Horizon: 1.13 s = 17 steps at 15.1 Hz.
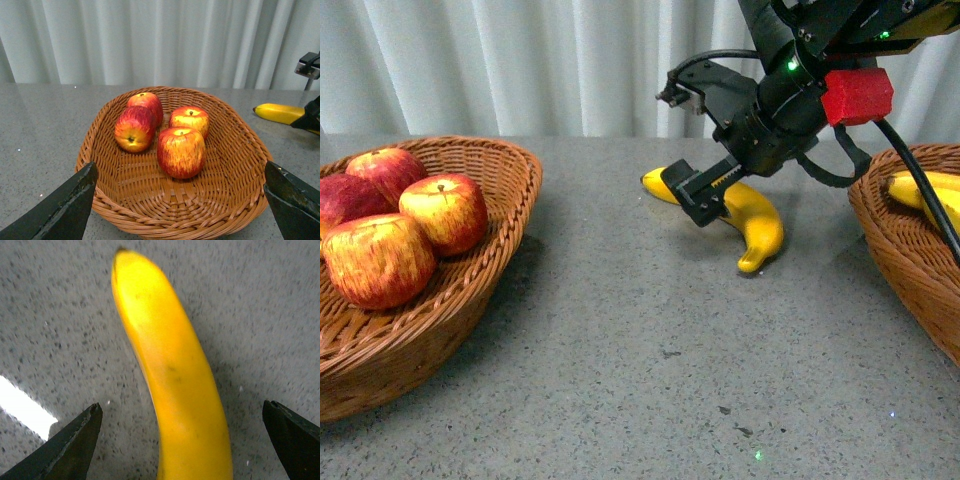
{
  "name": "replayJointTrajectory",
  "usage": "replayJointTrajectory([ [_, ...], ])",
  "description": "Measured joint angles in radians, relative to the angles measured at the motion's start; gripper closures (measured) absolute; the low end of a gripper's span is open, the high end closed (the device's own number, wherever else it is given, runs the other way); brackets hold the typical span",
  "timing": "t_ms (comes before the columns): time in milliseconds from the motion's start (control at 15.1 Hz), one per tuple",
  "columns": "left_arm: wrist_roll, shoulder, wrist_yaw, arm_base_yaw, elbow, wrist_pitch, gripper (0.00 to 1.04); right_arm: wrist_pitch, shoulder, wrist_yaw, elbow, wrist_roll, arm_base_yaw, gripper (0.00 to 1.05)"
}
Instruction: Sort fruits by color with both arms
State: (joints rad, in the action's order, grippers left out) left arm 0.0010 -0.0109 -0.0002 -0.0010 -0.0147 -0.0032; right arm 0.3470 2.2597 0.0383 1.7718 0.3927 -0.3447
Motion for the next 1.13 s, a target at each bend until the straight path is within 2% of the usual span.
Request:
replayJointTrajectory([
  [199, 0.000, 0.000, 0.000, 0.000, 0.000, 0.000, 0.07, 0.032, 0.013, -0.016, 0.000, 0.004, 0.004, 0.07],
  [266, 0.000, 0.000, 0.000, 0.000, 0.000, 0.000, 0.07, 0.036, 0.013, -0.013, 0.000, 0.006, 0.002, 0.15],
  [399, 0.000, 0.000, 0.000, 0.000, 0.000, 0.000, 0.07, 0.032, 0.013, 0.000, -0.004, 0.011, -0.009, 0.37],
  [532, 0.000, 0.000, 0.000, 0.000, 0.000, 0.000, 0.07, 0.020, 0.012, 0.024, -0.005, 0.010, -0.009, 0.51],
  [598, 0.000, 0.000, 0.000, 0.000, 0.000, 0.000, 0.07, 0.006, 0.012, 0.042, -0.005, -0.005, -0.009, 0.64],
  [664, 0.000, 0.000, 0.000, 0.000, 0.000, 0.000, 0.07, -0.030, 0.011, 0.064, -0.007, -0.029, -0.008, 0.71],
  [930, 0.000, 0.000, 0.000, 0.000, 0.000, 0.000, 0.07, -0.251, -0.117, 0.258, -0.082, -0.237, 0.042, 0.72],
  [1130, 0.000, 0.000, 0.000, 0.000, 0.000, 0.000, 0.07, -0.505, -0.340, 0.407, -0.243, -0.439, 0.150, 0.72],
])
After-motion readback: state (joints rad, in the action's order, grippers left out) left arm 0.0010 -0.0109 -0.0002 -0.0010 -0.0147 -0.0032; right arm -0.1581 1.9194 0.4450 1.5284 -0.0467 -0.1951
